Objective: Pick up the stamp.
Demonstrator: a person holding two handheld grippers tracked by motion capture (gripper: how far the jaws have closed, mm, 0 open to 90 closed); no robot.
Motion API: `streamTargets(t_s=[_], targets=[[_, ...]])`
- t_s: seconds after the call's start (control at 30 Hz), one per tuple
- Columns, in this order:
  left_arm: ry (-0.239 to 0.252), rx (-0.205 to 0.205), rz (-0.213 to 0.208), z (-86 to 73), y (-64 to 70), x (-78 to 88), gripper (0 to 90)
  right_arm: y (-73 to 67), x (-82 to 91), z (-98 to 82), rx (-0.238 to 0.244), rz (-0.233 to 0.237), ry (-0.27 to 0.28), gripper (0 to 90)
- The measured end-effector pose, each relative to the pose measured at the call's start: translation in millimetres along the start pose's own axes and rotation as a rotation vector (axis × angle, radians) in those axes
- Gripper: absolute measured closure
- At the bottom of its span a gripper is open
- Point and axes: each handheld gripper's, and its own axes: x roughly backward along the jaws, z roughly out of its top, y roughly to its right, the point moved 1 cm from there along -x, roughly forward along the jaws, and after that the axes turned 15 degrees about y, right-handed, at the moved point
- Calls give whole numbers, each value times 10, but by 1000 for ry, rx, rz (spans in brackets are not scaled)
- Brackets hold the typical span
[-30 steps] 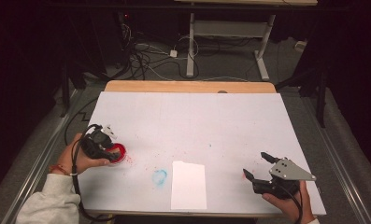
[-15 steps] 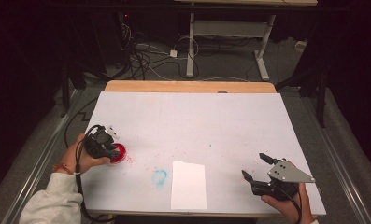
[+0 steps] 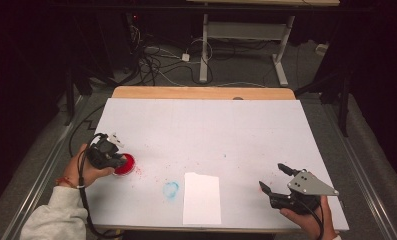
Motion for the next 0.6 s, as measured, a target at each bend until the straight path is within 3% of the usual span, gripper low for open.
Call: streamTargets(t_s=[0.03, 0.07, 0.1, 0.13, 0.27, 0.3, 0.53, 0.6], targets=[[0, 0, 0, 0, 0, 0, 738, 4, 1, -1, -2, 0, -1, 228], [34, 4, 15, 11, 9, 90, 738, 7, 2, -3, -5, 0, -1, 230], [34, 4, 15, 11, 9, 90, 738, 7, 2, -3, -5, 0, -1, 230], [74, 11, 24, 21, 24, 187, 738, 8, 3, -1, -8, 0, -2, 237], [126, 14, 34, 33, 57, 329, 738, 8, 5, 4, -5, 0, 4, 234], [143, 15, 55, 44, 76, 396, 738, 10, 8, 8, -5, -3, 9, 232], [191, -17, 97, 104, 150, 614, 738, 49, 45, 37, -16, -7, 32, 223], [210, -7, 103, 112, 163, 644, 738, 59, 47, 38, -8, -17, 33, 207]])
